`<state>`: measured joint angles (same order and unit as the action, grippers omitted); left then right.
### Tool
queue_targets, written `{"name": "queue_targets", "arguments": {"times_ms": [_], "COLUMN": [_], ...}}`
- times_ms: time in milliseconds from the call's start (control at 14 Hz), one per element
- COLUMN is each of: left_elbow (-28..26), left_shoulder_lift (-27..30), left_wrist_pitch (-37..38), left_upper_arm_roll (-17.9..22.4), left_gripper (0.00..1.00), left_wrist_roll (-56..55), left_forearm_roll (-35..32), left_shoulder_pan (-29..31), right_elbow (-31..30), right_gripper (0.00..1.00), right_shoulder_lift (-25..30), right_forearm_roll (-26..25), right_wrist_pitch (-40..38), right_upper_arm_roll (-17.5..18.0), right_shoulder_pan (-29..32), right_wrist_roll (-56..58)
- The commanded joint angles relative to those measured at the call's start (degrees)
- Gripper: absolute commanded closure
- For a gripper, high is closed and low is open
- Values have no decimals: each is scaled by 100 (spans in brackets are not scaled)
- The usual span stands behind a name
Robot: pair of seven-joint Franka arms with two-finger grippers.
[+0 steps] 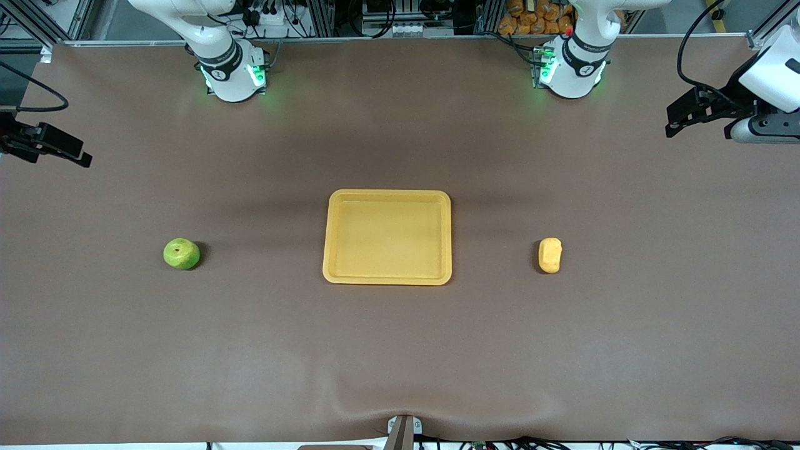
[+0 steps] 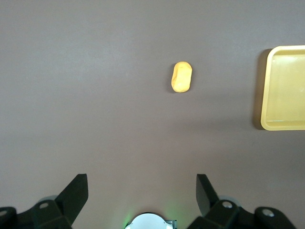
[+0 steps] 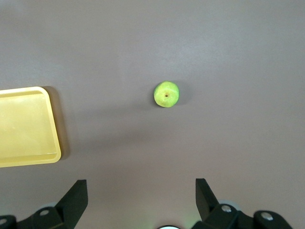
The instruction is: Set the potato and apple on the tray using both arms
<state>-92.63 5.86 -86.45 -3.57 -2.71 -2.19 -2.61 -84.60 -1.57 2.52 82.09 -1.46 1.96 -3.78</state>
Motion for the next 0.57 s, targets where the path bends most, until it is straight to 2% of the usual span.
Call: {"name": "queue_targets", "arguments": {"times_ms": [0, 500], "left_elbow": [149, 149], "left_shoulder_lift": [-68, -138], "left_wrist_pitch": [85, 76], "left_upper_arm_roll": [23, 14], "left_gripper": [0, 0], "left_wrist_roll": [-80, -71], "left_forearm_roll": [17, 17], "left_shoulder_pan": [-11, -29], "right_elbow": [-22, -48], "right_gripper": [0, 0], "right_shoulder_lift": [113, 113], "right_forearm_roll": [3, 3], "right_wrist_pitch": [-44, -53], "right_upper_arm_roll": [-100, -91], "right_shoulder_pan": [-117, -82], "right_wrist_roll": [44, 53]}}
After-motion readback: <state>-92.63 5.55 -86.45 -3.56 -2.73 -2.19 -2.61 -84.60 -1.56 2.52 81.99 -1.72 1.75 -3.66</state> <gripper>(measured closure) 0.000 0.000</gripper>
